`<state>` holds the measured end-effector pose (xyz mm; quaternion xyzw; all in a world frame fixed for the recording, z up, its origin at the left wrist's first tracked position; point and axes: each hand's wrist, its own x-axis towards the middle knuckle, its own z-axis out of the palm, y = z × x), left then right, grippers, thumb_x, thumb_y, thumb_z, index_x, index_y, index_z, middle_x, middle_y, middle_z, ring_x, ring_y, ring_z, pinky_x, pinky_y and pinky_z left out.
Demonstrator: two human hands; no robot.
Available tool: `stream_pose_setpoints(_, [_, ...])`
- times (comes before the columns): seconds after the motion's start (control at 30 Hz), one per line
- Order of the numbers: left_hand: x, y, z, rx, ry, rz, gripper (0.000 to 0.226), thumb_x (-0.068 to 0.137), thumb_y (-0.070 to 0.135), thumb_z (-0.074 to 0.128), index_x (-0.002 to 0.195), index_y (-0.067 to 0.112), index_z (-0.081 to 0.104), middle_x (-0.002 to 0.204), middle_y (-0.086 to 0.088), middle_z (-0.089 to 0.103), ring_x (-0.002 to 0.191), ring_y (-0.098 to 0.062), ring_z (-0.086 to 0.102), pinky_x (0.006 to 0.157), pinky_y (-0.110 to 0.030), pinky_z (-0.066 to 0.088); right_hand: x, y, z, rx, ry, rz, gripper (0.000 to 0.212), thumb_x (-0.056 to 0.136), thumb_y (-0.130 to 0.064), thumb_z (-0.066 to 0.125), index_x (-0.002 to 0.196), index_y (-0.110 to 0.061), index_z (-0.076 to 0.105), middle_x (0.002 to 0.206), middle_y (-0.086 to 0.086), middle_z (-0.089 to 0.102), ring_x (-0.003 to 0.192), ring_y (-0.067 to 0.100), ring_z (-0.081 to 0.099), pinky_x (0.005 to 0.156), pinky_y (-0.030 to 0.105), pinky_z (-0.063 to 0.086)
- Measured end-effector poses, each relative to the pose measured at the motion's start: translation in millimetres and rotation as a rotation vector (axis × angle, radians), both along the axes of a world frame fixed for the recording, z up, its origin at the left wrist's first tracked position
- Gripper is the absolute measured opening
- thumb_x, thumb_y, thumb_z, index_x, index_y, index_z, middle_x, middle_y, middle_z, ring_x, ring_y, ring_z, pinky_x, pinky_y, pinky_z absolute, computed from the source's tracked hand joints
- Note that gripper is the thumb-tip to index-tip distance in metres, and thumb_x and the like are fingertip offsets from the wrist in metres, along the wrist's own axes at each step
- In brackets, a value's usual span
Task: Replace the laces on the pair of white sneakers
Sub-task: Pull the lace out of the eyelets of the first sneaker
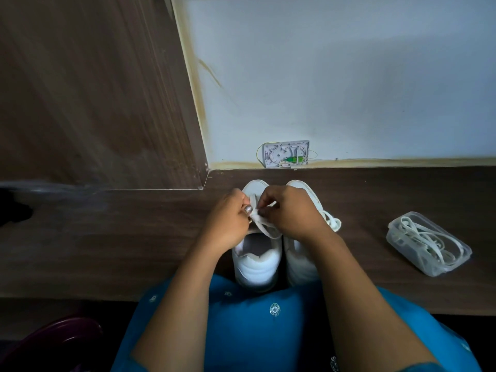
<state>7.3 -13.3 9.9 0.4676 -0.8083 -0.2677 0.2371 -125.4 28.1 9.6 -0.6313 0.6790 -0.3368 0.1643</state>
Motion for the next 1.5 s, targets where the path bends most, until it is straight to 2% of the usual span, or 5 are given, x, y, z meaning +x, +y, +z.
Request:
stream_pose_setpoints(0.33, [-2,-1,-5,0.052,0.207,0.114,0.019,0.088,-0.001,0.049,0.086,0.015,0.059,0.077,-0.003,0.06,0.07,-0.021,0.055,0.066,-0.031,0.042,-3,0,4,-0.16,-0.041,-0.323,0.015,0.087,-0.002,0.045,0.092,-0.01,0.056,0.086,0.013,0.067,0.083,0.032,0.059,0.064,0.033,0.039])
stream_pose_setpoints(0.53, [-3,3,-3,-0.203,-0.001,0.096,0.023,0.087,0.001,0.046,0.099,0.008,0.064,0.094,-0.012,0.064,0.085,-0.027,0.057,0.062,-0.023,0.028,-15,-2,8,-0.349,-0.627,-0.729,0.023,0.081,-0.004,0.038,0.074,-0.023,0.049,0.082,0.009,0.065,0.072,0.03,0.066,0.069,0.044,0.055])
stream_pose_setpoints(0.77, [-11,3,-3,0.34,0.389,0.228,0.024,0.094,0.002,0.04,0.08,0.014,0.056,0.075,-0.008,0.058,0.062,-0.013,0.05,0.058,-0.026,0.042,-8,0,23,-0.284,-1.241,-0.642,0.022,0.093,0.004,0.026,0.085,-0.009,0.042,0.073,0.009,0.053,0.05,0.017,0.062,0.048,0.025,0.053])
stream_pose_setpoints(1.0, [-13,1,-2,0.422,0.594,0.287,0.036,0.085,-0.013,0.039,0.077,0.018,0.054,0.073,-0.001,0.053,0.06,-0.009,0.045,0.054,-0.022,0.036,0,6,10,-0.23,-0.04,-0.395,0.026,0.08,-0.004,0.06,0.104,-0.015,0.06,0.109,0.004,0.05,0.079,0.022,0.051,0.069,0.023,0.036])
stream_pose_setpoints(1.5, [-7,4,8,0.578,0.701,0.207,0.035,0.088,-0.012,0.036,0.08,0.015,0.056,0.068,0.0,0.05,0.054,-0.009,0.04,0.056,-0.023,0.035,7,1,3,-0.046,-0.163,0.001,0.014,0.081,-0.005,0.063,0.079,-0.016,0.071,0.075,-0.001,0.068,0.069,0.012,0.062,0.069,0.023,0.048])
